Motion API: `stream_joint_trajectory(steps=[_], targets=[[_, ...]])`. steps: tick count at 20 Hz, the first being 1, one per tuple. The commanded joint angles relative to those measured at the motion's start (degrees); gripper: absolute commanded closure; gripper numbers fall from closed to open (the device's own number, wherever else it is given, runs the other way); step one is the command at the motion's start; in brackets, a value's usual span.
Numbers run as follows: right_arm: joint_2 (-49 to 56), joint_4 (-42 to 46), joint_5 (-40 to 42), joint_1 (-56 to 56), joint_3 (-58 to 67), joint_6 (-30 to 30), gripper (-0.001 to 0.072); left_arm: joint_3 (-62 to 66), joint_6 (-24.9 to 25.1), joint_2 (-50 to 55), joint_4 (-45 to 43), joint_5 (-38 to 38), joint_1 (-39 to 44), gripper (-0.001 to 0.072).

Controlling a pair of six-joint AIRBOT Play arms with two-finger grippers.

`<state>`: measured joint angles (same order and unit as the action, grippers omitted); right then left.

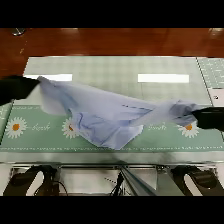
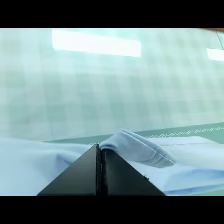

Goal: Fold the shirts.

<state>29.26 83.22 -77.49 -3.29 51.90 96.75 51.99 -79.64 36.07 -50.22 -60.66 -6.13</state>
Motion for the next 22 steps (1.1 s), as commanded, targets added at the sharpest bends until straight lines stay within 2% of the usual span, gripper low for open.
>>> stream_joint_trajectory(steps=[1,3,5,7,8,9,10,11,12,14,16,17,20,22], targets=[[11.17,10.67,13.20,0.04,-5.88,4.66,0.0681,-7.21,2.27,9.90,3.37,14.51,6.12,0.0691],[20.61,15.98,19.37,0.33,-5.38,6.67,0.0681,-6.23,2.45,18.05,3.80,20.44,10.21,0.0691],[30.01,16.96,21.07,4.28,-2.62,9.75,0.0681,-4.26,2.45,25.07,5.25,22.10,13.03,0.0691],[37.57,10.34,21.11,11.06,1.33,8.83,0.0681,-2.27,2.45,29.79,6.60,20.90,14.62,0.0689],[40.09,5.60,20.94,14.01,3.17,5.88,0.0681,-1.55,2.40,31.15,6.78,20.48,15.10,0.0638],[41.90,0.57,20.57,16.50,4.85,2.62,0.0680,-1.18,2.45,31.71,6.73,19.96,15.19,0.0415],[43.28,-4.76,19.61,18.88,6.62,-0.22,0.0593,-0.85,2.43,31.87,6.49,19.30,14.97,0.0002],[44.15,-9.38,18.18,21.11,8.57,-3.50,0.0243,-0.20,3.13,31.74,5.44,16.48,13.90,0.0003],[44.48,-11.56,16.28,23.15,10.64,-5.90,0.0090,1.55,3.10,31.69,3.10,10.80,11.61,0.0002],[44.19,-9.62,10.93,27.45,15.32,-7.82,0.0096,4.50,2.97,30.80,2.29,-1.09,5.16,0.0002],[42.95,-6.91,6.23,32.74,17.11,-9.99,0.0095,4.11,5.53,27.63,1.84,-7.91,-1.73,0.0002],[41.38,-7.76,6.54,35.74,15.41,-8.92,0.0096,2.62,5.60,25.66,1.46,-10.32,-4.33,0.0002],[34.91,-17.09,12.46,39.30,1.81,-11.67,0.0096,-10.03,5.42,19.43,1.09,-11.61,-6.40,0.0003],[30.62,-24.83,15.61,39.15,-8.72,-16.11,0.0096,-20.41,5.09,17.75,5.27,-11.56,-4.70,0.0003]])
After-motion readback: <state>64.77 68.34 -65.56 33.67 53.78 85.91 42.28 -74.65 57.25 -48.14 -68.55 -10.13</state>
